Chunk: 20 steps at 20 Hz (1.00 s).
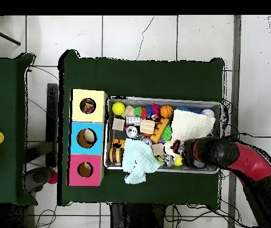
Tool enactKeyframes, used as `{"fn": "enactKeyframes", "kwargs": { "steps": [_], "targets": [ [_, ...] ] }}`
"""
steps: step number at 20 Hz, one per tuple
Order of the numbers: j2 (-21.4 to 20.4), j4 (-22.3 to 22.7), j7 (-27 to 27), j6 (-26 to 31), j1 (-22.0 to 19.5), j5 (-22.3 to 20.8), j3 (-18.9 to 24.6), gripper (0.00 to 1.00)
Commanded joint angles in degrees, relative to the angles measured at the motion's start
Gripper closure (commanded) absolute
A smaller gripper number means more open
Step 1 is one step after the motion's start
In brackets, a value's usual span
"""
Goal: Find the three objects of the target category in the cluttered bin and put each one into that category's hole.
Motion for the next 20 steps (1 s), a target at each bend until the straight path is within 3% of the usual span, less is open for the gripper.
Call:
{"fn": "enactKeyframes", "kwargs": {
  "steps": [1,20],
  "targets": [
    [-4.4,9.7,5.4,5.3,1.7,8.9,2.0,1.0],
    [-14.3,25.2,8.4,-4.5,6.1,23.4,1.5,1.0]
  ]
}}
